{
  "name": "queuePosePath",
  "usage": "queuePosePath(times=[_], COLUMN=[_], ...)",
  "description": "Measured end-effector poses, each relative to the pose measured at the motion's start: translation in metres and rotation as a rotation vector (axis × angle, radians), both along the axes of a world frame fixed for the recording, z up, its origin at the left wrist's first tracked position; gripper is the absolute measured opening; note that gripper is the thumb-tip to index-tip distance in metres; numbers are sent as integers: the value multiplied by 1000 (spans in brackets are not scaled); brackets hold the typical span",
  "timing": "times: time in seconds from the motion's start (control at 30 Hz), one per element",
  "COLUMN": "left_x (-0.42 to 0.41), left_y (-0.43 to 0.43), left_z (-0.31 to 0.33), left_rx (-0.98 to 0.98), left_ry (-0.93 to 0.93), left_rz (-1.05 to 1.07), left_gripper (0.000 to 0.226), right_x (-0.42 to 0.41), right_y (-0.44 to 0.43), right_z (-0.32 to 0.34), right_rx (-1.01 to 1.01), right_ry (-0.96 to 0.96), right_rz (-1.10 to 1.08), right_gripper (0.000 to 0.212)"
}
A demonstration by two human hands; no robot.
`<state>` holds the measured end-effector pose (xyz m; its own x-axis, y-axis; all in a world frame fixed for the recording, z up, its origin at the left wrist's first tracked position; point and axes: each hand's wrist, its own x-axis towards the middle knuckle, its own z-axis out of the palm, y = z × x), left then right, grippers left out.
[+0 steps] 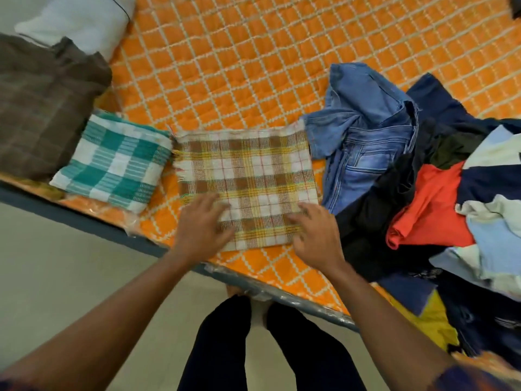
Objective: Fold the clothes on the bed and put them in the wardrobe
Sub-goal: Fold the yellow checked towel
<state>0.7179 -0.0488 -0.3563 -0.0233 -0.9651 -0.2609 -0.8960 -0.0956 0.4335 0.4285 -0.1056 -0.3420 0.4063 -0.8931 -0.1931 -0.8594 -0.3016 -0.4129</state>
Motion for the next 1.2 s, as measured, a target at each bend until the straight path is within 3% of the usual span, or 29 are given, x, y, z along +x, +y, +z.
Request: queuePosePath(times=[0.1, 0.2, 0.27, 0.37, 0.43, 0.5, 0.6, 0.67, 0.73, 0.93, 1.07, 1.2], left_x=[-20, -24, -19, -11, -6, -4, -5, -2, 3, 55, 60, 38], left_y=[34, 35, 25, 10, 2, 5, 26, 36, 26, -55, -81, -75], left_z=[-11, -12, -12, -2, 12, 28, 47, 61, 76, 65, 34, 19], left_rx=[188, 171, 164, 179, 228, 298, 457, 628, 673, 575, 531, 320], left_ry=[-201, -319, -350, -289, -234, -224, -171, -76, 2, 171, -79, -315], left_rz=[-243, -252, -287, -320, -272, -233, -238, -236, -210, 233, 199, 174], left_gripper=[90, 86, 87, 77, 72, 70, 61, 54, 41, 28, 23, 47], right_x=[-15, -21, -23, -20, -12, -9, -11, -17, -23, 6, 26, 24], right_y=[5, 3, -4, -19, -26, -18, 8, 18, 12, -61, -86, -67], right_z=[1, -9, -19, -20, -6, 10, 34, 49, 60, 30, -6, -14], right_rx=[175, 132, 31, -117, -111, 5, 235, 398, 581, 444, 425, 260], right_ry=[240, 398, 389, 237, 233, 305, 405, 303, 143, -302, -311, -205], right_rz=[175, 295, 320, 289, 268, 297, 333, 252, 65, -453, -593, -532], right_gripper=[82, 93, 84, 39, 16, 11, 26, 31, 18, 9, 18, 45])
